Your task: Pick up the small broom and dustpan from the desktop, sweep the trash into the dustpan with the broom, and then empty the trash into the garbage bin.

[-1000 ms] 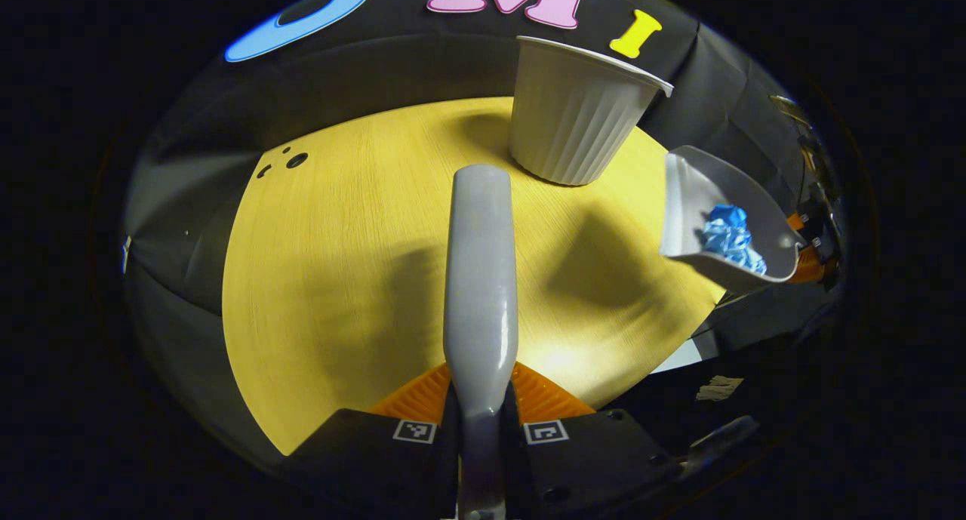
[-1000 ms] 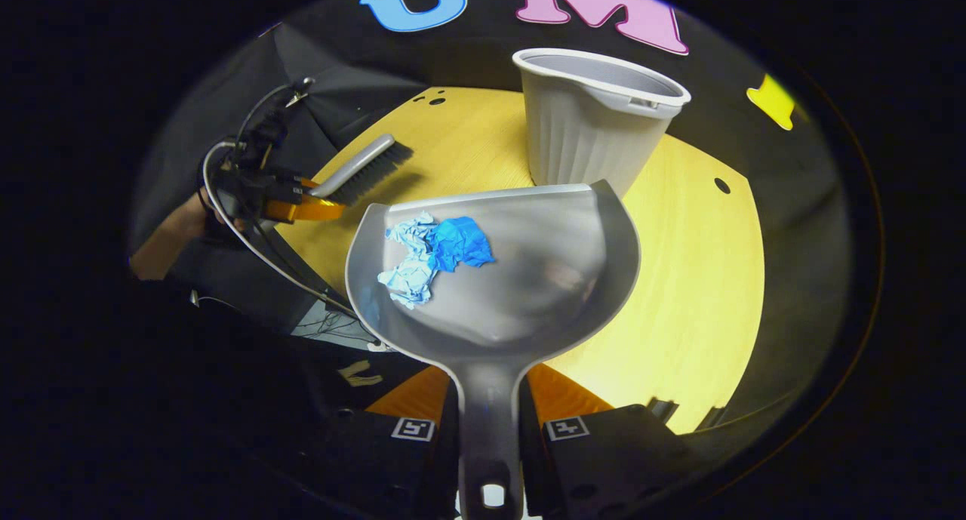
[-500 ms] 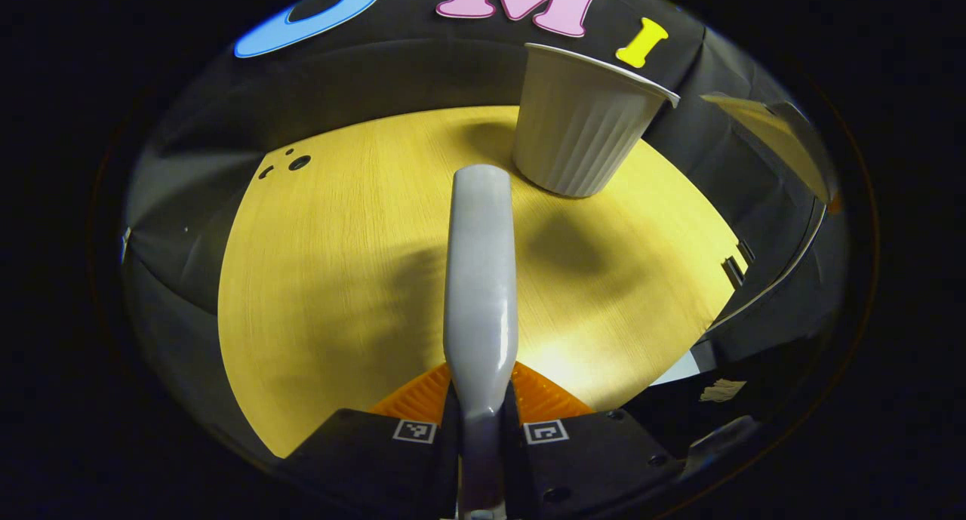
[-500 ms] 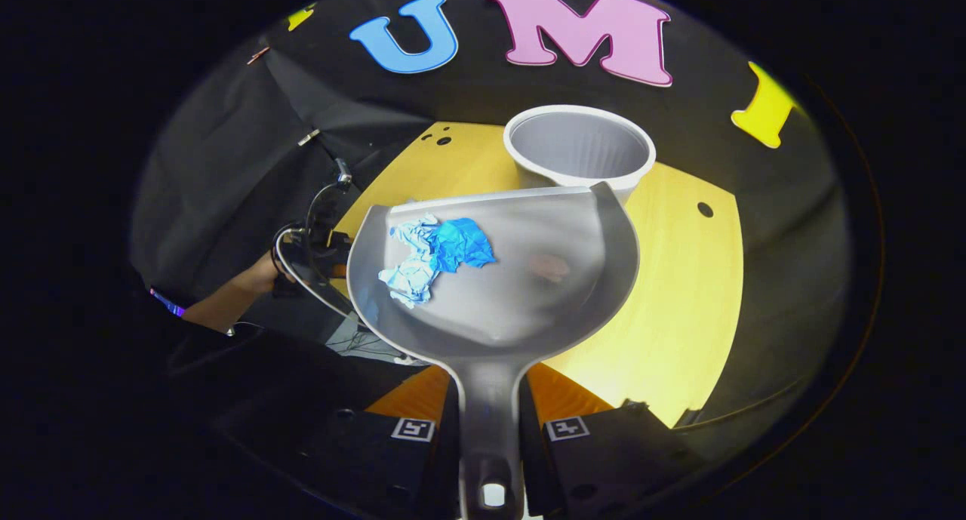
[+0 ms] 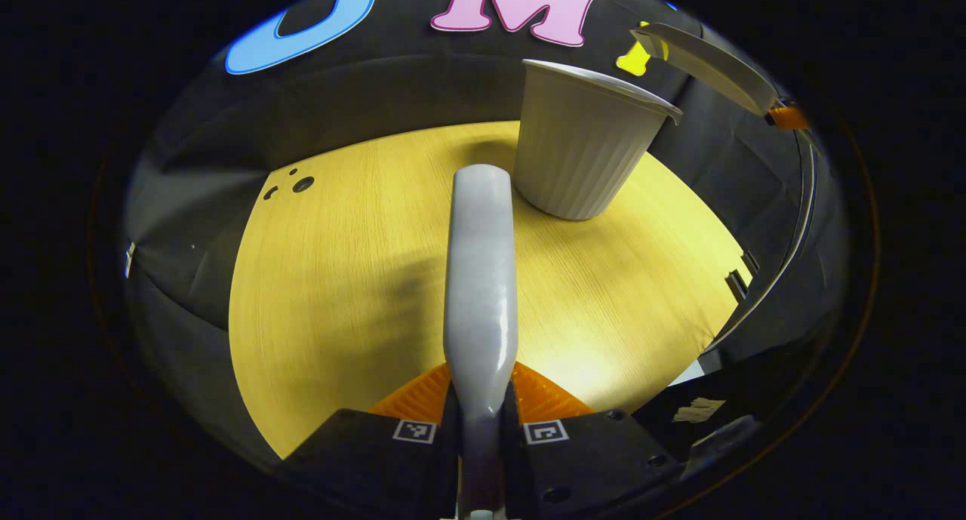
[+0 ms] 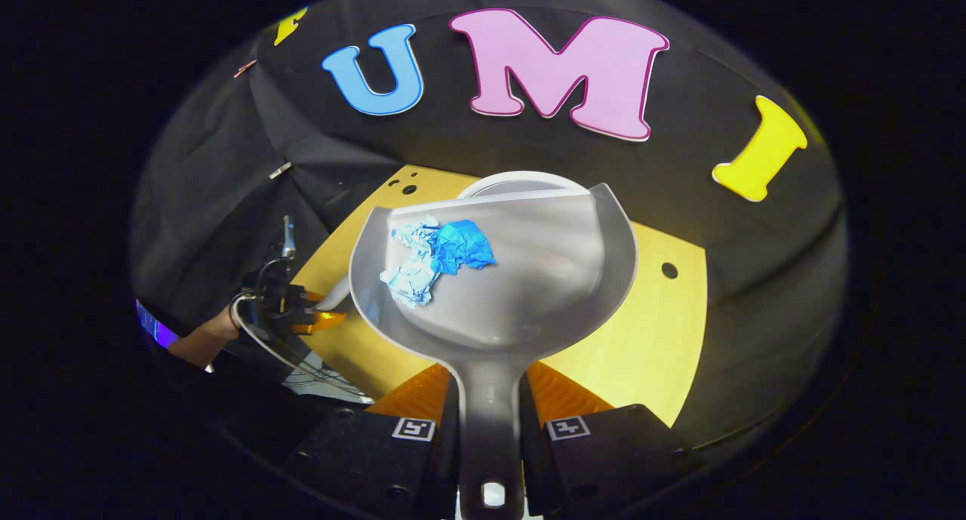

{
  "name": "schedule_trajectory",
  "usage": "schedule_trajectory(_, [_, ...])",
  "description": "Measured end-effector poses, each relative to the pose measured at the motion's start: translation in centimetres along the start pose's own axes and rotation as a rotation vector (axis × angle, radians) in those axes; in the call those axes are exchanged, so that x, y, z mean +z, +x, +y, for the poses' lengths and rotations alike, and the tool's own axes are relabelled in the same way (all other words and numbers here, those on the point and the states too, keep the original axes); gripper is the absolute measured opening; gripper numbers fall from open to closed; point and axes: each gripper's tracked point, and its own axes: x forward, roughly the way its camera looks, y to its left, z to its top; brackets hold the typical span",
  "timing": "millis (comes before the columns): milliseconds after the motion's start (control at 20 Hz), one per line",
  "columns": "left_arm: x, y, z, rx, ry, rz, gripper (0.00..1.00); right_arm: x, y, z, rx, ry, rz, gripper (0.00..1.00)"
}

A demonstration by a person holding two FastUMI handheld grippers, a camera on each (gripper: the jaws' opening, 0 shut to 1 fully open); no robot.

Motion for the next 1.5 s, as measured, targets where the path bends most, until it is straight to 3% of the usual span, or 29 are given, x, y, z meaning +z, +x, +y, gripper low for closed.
schedule_trajectory(250, [2.1,0.3,-0.5,-0.012,-0.026,-0.022,0.28,2.5,4.4,-4.0,-0.097,-0.041,-0.027,0.39])
schedule_trajectory(500, [3.7,0.6,-1.0,-0.005,-0.068,-0.019,0.28,2.7,7.6,-8.4,-0.243,-0.128,-0.018,0.39])
schedule_trajectory(650, [5.1,0.6,-2.0,-0.039,-0.115,-0.048,0.25,3.5,9.6,-10.3,-0.335,-0.172,-0.049,0.39])
schedule_trajectory(700, [5.3,0.6,-1.9,-0.029,-0.119,-0.053,0.31,3.5,9.9,-10.8,-0.364,-0.196,-0.047,0.39])
schedule_trajectory(800, [5.3,0.8,-1.2,-0.002,-0.141,-0.055,0.24,4.0,10.2,-11.5,-0.418,-0.240,-0.071,0.39])
schedule_trajectory(900, [5.0,0.8,-1.0,0.003,-0.178,-0.049,0.31,4.2,10.4,-11.6,-0.457,-0.290,-0.082,0.39])
schedule_trajectory(1300, [2.8,0.4,0.4,0.007,-0.311,-0.031,0.28,5.0,10.9,-11.0,-0.655,-0.708,-0.093,0.39])
schedule_trajectory(1500, [1.9,0.3,0.8,0.012,-0.333,-0.021,0.28,5.5,11.1,-11.2,-0.722,-0.817,-0.085,0.39])
